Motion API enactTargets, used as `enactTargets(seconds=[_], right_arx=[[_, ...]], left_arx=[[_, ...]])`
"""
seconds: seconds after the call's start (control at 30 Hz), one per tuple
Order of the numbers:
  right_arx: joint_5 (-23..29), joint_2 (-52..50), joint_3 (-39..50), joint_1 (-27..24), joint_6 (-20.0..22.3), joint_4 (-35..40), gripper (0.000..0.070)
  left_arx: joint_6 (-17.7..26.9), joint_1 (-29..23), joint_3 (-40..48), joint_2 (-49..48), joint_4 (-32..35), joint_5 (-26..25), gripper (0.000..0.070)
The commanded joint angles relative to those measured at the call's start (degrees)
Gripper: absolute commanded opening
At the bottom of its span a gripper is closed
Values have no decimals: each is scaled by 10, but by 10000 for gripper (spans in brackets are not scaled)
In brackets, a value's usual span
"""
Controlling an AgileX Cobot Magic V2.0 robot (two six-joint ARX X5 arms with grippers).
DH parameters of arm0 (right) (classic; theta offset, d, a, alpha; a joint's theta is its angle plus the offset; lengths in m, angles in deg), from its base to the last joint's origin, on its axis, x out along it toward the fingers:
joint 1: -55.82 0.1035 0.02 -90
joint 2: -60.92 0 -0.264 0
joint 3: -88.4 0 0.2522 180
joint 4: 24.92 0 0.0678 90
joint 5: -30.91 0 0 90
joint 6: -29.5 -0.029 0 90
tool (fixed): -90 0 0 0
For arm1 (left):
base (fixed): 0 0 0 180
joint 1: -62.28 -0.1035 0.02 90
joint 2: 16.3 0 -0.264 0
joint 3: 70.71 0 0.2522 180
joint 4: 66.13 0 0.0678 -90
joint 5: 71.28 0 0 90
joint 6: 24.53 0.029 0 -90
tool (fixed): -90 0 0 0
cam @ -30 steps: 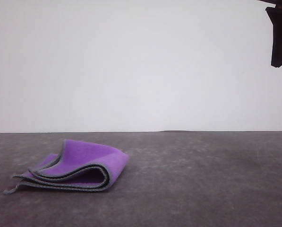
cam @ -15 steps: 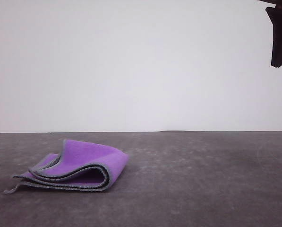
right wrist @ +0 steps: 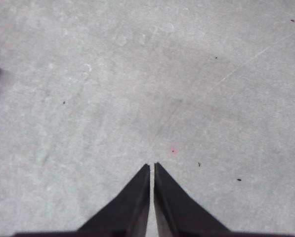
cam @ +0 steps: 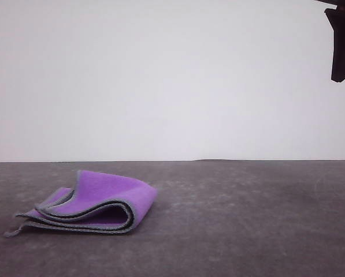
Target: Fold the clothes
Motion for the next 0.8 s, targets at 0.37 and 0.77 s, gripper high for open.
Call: enactTargets(seconds=[0.37,0.77], right_arx=[[0,5,-10,2,5,4,6],[0,5,-10,2,20,9,6]], left_arx=[[0,2,11,0,-3,3,0],[0,2,11,0,-3,3,0]])
